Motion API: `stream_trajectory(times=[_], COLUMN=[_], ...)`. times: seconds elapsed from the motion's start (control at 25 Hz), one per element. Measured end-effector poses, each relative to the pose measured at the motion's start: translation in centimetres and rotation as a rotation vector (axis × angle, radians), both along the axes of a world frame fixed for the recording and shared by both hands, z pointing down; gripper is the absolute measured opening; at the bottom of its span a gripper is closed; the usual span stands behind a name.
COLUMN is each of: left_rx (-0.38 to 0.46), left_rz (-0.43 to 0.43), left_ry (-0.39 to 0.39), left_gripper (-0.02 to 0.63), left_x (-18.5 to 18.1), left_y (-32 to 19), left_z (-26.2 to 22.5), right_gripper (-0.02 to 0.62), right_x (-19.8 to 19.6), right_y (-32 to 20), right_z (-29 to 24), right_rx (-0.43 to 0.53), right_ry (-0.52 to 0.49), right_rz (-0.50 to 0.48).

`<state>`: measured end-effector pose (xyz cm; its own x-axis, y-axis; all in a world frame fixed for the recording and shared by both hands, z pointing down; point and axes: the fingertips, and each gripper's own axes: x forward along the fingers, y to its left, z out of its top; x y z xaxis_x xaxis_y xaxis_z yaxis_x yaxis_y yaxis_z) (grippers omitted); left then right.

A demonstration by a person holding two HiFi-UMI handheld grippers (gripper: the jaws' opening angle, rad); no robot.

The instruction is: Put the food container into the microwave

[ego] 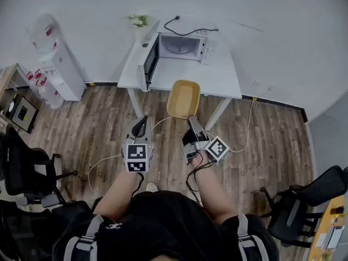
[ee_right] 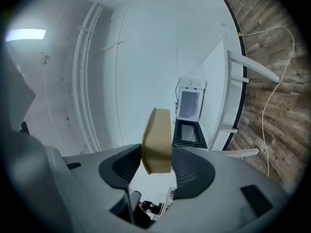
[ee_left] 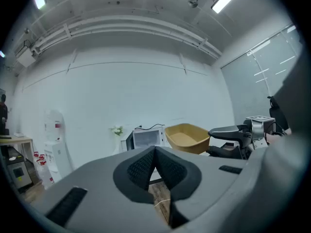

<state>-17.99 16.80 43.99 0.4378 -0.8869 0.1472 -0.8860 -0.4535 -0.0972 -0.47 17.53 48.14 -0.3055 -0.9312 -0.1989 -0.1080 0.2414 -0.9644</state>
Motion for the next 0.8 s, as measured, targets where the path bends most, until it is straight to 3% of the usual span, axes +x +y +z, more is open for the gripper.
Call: stream_trajectory(times=[0.52,0.8], left_rx=[0.013,0.023], left_rz=[-0.001,0.042], left_ry=[0.039,0.059], left_gripper=[0.014,0.014], left_x=[-3.1,-4.9], left_y=[-2.6,-4.7], left_z=[0.0,0.0], right_gripper=[0.207,0.207], right_x=[-2.5,-3.5], right_y=[-2.6,-3.9], right_z=[0.2,0.3], right_rx=[-0.001,0.011], right_ry=[-0.023,-0.057], right_rz=[0.011,0.092])
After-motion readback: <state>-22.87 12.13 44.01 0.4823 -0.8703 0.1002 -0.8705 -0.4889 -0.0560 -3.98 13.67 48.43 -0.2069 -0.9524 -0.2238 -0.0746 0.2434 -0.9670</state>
